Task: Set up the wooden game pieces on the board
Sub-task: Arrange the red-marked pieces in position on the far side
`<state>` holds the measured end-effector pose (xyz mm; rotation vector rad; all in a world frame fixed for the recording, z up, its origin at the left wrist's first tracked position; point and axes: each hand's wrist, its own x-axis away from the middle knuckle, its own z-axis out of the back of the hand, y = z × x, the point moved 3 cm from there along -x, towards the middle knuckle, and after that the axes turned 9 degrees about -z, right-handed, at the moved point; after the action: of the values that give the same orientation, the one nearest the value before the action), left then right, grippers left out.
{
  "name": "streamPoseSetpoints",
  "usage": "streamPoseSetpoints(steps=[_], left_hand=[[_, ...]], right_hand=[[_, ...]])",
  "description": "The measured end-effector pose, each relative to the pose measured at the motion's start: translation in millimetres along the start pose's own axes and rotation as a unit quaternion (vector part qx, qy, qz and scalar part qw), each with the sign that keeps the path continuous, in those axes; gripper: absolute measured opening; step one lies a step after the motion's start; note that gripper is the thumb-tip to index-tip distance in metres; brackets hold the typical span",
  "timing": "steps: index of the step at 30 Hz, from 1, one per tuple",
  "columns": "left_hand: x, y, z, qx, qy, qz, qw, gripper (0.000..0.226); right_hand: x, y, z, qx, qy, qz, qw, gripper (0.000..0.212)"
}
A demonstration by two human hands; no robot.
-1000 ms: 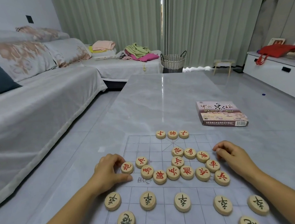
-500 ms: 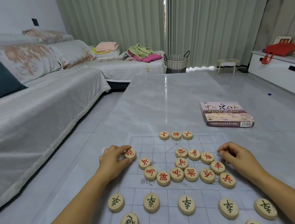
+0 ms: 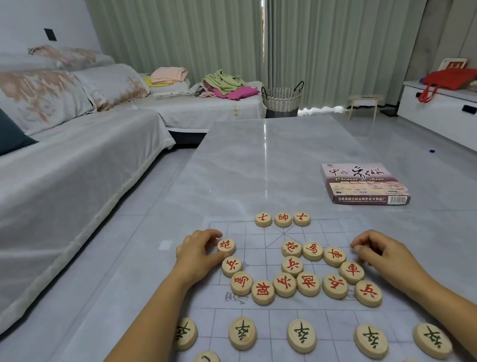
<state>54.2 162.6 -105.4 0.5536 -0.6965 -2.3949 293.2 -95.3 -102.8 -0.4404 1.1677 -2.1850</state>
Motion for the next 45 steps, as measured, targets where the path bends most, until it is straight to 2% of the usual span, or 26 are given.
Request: streamPoseSetpoints(steps=[8, 15, 21, 27, 32, 36, 40, 45], left_hand=[[-0.5, -8.6, -2.5, 0.025, 0.004, -0.01, 1.0, 0.031], [0.1, -9.3, -3.4, 0.03, -0.002, -0.012, 0.999, 0.037], [0.7, -10.2, -2.7, 0.04, 0.006, -0.011, 0.999, 0.037], [1.0, -10.3, -2.3, 0.047, 0.007, -0.013, 0.999, 0.036], [1.0, -10.4, -2.4, 0.046, 0.005, -0.017, 0.999, 0.034], [0.3, -11.1, -2.9, 0.049, 0.01, -0.019, 0.999, 0.033], [0.2, -11.6, -2.8, 0.049, 0.015, -0.023, 0.998, 0.032], [0.1, -12.0, -3.0, 0.054, 0.012, -0.028, 0.998, 0.028]], right_hand=[[0.4, -0.8, -0.5, -0.008, 0.001, -0.011, 1.0, 0.014], [0.4, -1.1, 2.2, -0.032, -0.005, -0.018, 0.999, 0.017], [-2.2, -0.1, 0.8, -0.021, -0.034, -0.028, 0.999, 0.011], [-0.9, -1.7, 1.6, 0.0, -0.039, -0.033, 0.999, 0.016], [-2.1, -12.7, -4.2, 0.142, -0.062, 0.008, 0.988, 0.011], [-13.8, -32.0, -13.1, 0.237, -0.083, 0.015, 0.968, 0.022], [-19.8, -48.7, -33.9, 0.259, -0.109, 0.013, 0.959, 0.029], [-11.4, -48.3, -45.2, 0.189, -0.174, 0.023, 0.966, 0.005]])
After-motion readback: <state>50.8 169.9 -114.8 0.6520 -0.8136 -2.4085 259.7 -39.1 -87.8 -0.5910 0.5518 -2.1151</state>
